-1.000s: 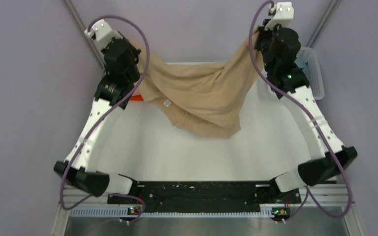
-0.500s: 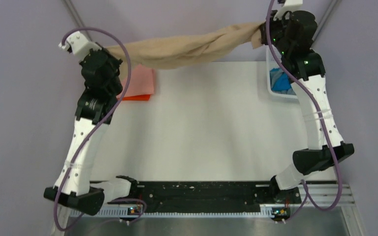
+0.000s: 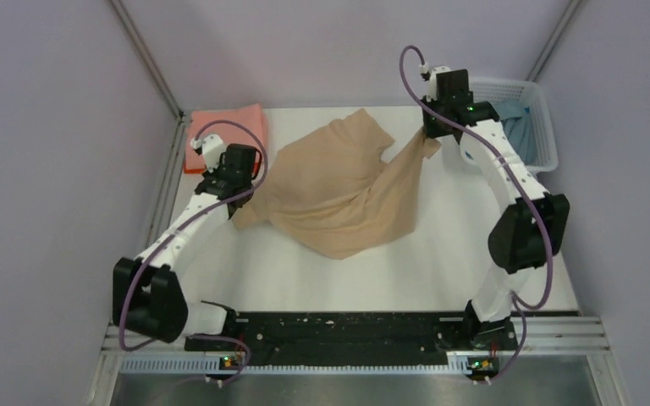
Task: Fold and stack the t-shirts
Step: Flatten out the tshirt
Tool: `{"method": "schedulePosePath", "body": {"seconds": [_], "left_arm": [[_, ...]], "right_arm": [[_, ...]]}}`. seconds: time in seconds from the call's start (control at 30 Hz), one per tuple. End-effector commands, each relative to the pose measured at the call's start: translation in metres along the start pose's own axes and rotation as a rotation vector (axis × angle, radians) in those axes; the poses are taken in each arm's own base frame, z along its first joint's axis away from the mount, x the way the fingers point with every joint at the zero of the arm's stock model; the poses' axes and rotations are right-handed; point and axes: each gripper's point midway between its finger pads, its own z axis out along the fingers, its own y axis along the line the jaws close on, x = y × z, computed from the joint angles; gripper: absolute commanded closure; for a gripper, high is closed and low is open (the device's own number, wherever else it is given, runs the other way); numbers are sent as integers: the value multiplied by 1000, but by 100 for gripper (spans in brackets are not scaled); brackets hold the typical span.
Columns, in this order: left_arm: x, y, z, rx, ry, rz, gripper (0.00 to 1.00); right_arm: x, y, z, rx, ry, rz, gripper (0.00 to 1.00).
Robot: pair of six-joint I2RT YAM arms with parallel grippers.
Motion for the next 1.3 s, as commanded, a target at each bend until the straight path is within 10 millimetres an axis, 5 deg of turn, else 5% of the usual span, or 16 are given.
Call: {"method": "schedulePosePath", "body": {"seconds": [0.0,0.17,0.2,0.27,0.37,0.5,0.6,0.7,0.73,0.77,0.8,0.87,0.97,1.03,1.27], "left_arm": [[22,-16,32,-59,49,-39,100],[61,-26,60,-118,159,12,100],[68,-27,63,-120,174,16,100],[79,-25,66,-128,194,16,100],[88,-21,64,-128,213,4,100],[90,-19,53,-80,226,-37,100],[88,-13,43,-57,214,-61,100],[86,-10,33,-31,219,-72,100],[86,-10,29,-18,231,-80,100],[87,-11,25,-2,241,-85,100],[88,-13,23,11,247,-91,100],[91,-15,20,38,256,-90,100],[94,-12,17,40,260,-85,100],[97,-9,16,38,262,-93,100],[104,-6,12,53,273,-99,100]], "right_arm": [[-29,-12,75,90,-110,94,100],[-34,-16,144,147,-120,143,97],[-34,-14,152,140,-124,145,90],[-35,-10,164,126,-125,143,61],[-41,-11,153,131,-131,137,31],[-44,-6,93,171,-175,105,2],[-20,9,43,200,-204,92,1],[39,23,-1,254,-174,159,1],[76,31,-7,250,-131,193,1],[87,40,-18,222,-145,265,2],[120,52,-19,172,-103,309,3],[153,83,-23,4,-66,353,7],[195,100,-25,-69,3,396,10],[208,106,-19,-81,16,406,12],[206,123,17,-108,-26,518,23]]}}
